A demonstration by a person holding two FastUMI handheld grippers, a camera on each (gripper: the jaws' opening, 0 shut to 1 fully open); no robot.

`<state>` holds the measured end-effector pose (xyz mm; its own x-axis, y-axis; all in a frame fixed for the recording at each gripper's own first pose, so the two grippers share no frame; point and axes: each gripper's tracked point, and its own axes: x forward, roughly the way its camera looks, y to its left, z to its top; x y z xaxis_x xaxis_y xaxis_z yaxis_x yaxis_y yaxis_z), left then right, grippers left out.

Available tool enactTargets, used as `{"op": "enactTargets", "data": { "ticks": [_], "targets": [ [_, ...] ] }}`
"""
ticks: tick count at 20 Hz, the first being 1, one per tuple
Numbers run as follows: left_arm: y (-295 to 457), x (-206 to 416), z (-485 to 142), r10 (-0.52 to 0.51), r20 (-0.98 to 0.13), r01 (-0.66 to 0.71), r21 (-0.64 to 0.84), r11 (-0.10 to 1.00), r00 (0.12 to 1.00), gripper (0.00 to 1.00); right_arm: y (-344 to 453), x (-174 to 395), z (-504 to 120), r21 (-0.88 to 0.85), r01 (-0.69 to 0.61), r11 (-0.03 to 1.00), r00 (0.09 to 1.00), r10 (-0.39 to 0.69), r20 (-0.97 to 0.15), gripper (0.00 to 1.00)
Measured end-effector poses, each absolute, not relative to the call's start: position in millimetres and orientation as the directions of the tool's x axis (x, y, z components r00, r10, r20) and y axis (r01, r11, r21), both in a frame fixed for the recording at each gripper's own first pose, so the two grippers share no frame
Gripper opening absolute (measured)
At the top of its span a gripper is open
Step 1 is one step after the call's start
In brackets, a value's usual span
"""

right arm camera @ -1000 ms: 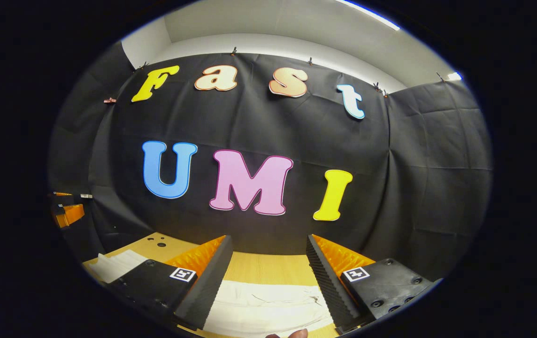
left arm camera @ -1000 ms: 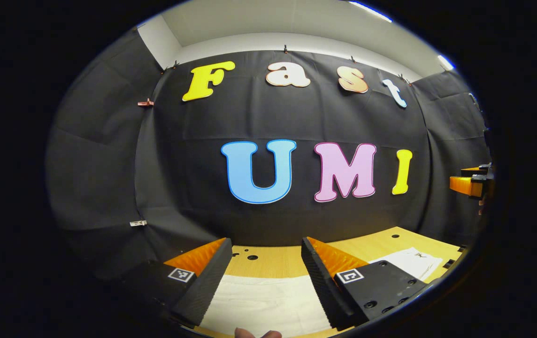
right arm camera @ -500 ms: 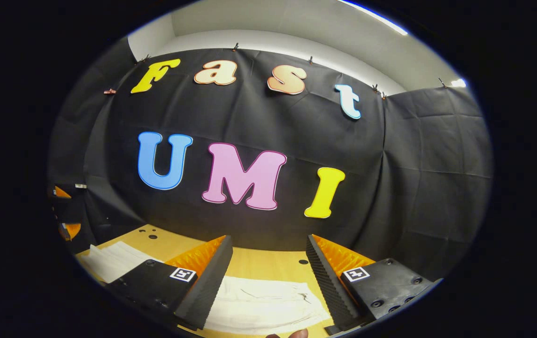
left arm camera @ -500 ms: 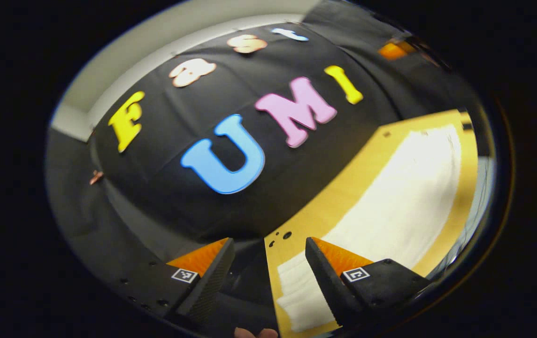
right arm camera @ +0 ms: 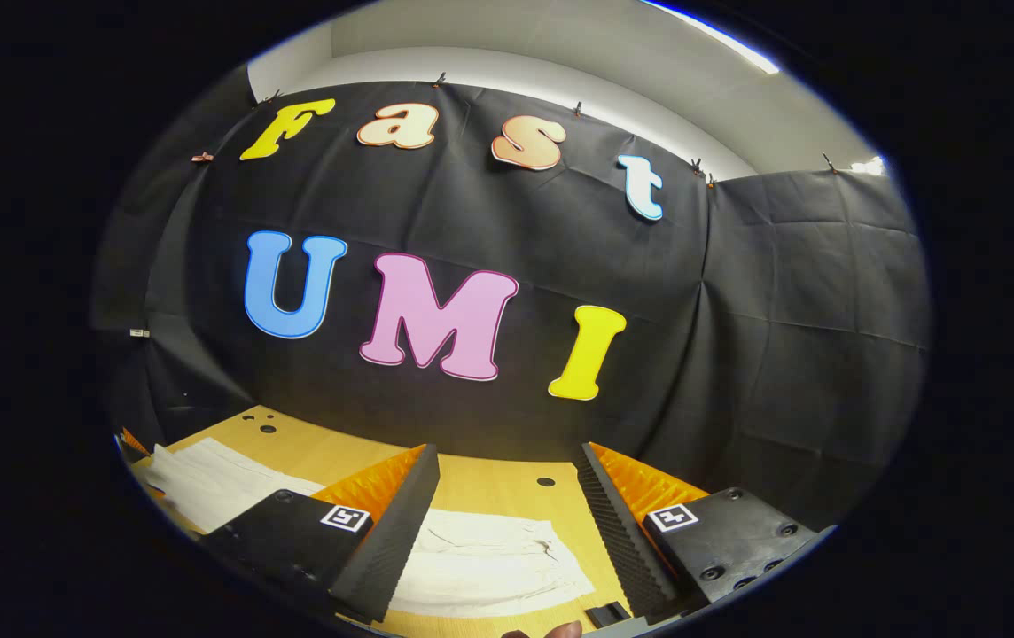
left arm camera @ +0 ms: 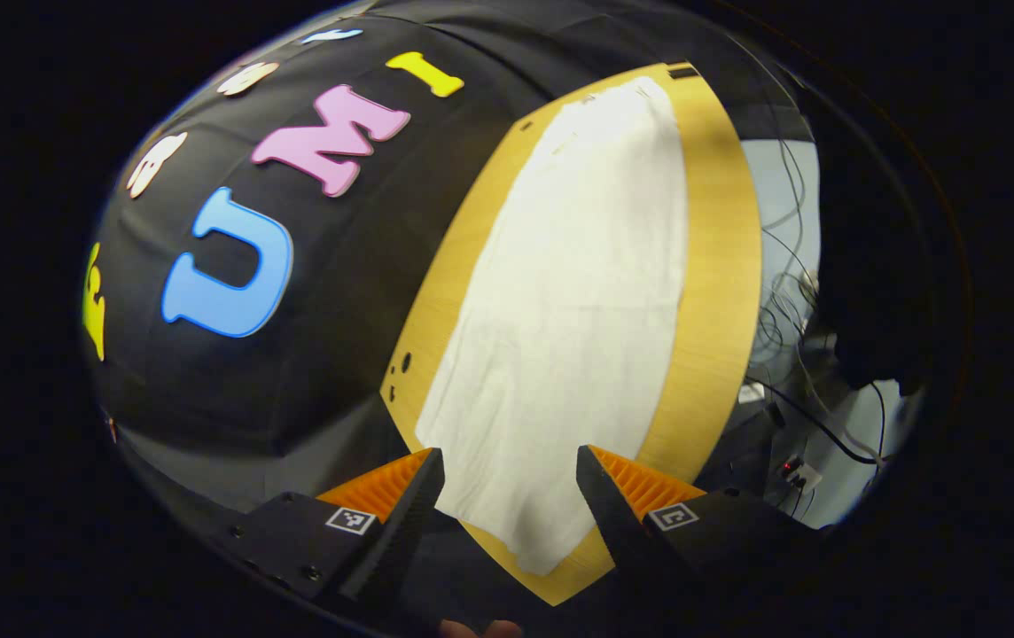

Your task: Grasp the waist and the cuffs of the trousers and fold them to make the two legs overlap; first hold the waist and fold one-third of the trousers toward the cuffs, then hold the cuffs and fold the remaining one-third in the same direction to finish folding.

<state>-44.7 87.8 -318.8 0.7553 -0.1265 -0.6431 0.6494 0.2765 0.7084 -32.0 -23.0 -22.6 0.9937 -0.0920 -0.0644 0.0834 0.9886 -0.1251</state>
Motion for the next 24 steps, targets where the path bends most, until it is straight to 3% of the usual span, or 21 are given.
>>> {"op": "enactTargets", "data": {
  "ticks": [5, 8, 13, 19, 21, 24],
  "targets": [
    [120.2, -52.6, -369.8, -0.059, -0.741, 0.734, 0.647, 0.205, 0.669, 0.96, -26.9, -38.1, -24.3, -0.125, 0.098, 0.987, 0.991, -0.108, -0.075, 0.97],
    [130.1, -45.8, -380.3, -0.027, -0.751, 0.745, 0.649, 0.157, 0.66, 0.95, -27.4, -40.0, -26.2, -0.135, 0.098, 0.986, 0.991, -0.11, -0.082, 0.98],
    [136.4, -8.1, -390.0, 0.007, -0.749, 0.745, 0.659, 0.101, 0.662, 0.83, -31.8, -45.0, -39.0, -0.172, 0.088, 0.981, 0.988, -0.109, -0.114, 0.98],
    [129.9, 17.3, -407.9, 0.062, -0.815, 0.803, 0.578, 0.147, 0.576, 0.41, -60.3, -55.0, -71.3, -0.267, 0.096, 0.959, 0.974, -0.145, -0.171, 0.97],
    [129.5, 17.9, -409.6, 0.068, -0.818, 0.81, 0.575, 0.118, 0.571, 0.07, -73.2, -56.7, -94.3, -0.341, 0.066, 0.938, 0.968, -0.143, -0.208, 0.98],
    [130.3, 16.6, -408.4, 0.084, -0.825, 0.814, 0.565, 0.133, 0.559, 0.06, -99.4, -50.7, -135.6, -0.495, -0.034, 0.868, 0.95, -0.125, -0.284, 0.98]
  ]
}}
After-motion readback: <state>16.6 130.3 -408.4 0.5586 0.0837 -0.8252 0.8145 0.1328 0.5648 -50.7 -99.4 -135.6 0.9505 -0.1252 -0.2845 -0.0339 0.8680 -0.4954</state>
